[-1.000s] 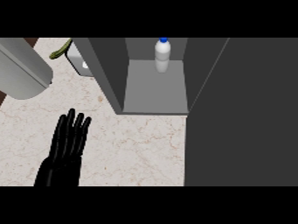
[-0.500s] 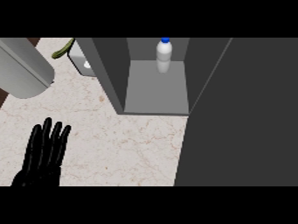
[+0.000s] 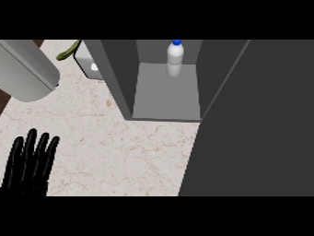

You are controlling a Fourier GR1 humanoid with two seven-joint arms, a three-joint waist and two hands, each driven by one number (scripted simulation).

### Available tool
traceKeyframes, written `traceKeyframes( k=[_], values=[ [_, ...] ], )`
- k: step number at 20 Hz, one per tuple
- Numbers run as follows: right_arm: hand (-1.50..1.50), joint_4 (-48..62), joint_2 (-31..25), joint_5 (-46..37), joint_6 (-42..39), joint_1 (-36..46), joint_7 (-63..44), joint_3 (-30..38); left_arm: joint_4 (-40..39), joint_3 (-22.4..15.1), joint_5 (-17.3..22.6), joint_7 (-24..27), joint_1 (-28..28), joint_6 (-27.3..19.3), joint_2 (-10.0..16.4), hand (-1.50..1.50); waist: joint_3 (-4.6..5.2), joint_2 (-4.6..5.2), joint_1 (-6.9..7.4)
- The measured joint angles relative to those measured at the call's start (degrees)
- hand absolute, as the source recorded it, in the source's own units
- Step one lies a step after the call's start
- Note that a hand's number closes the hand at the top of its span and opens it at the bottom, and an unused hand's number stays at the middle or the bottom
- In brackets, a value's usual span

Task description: Pick up the bottled water, place it into the cabinet and close the cabinet

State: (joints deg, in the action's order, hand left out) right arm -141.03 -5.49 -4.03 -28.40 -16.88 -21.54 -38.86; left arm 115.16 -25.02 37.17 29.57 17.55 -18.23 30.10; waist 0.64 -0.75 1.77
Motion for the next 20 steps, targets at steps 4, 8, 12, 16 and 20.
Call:
traceKeyframes(
  k=[4,8,12,16,20],
  values=[
    [1.50,0.7,-1.4,-1.3,1.4,5.4,-2.8,-2.4,0.5,1.6,1.3,0.3,1.4,1.9,1.4,-1.50,0.01,0.04,0.18],
    [1.50,0.7,-3.3,-1.5,1.8,9.0,-4.1,-3.0,1.0,2.2,2.0,0.5,2.5,3.4,2.2,-1.50,0.04,0.16,0.62],
    [1.50,0.7,-4.4,-1.3,1.4,11.0,-4.6,-3.1,1.4,3.5,2.8,0.7,3.0,4.8,3.2,-1.50,0.09,0.35,1.21],
    [1.50,0.8,-5.0,-0.8,0.8,12.4,-4.7,-3.0,1.6,4.3,3.4,0.8,3.6,6.0,3.9,-1.50,0.12,0.59,1.99],
    [1.50,0.8,-5.1,-0.3,0.4,13.0,-5.1,-2.9,1.7,5.2,3.9,1.0,3.8,6.8,4.3,-1.50,0.16,0.80,2.41]
  ],
)
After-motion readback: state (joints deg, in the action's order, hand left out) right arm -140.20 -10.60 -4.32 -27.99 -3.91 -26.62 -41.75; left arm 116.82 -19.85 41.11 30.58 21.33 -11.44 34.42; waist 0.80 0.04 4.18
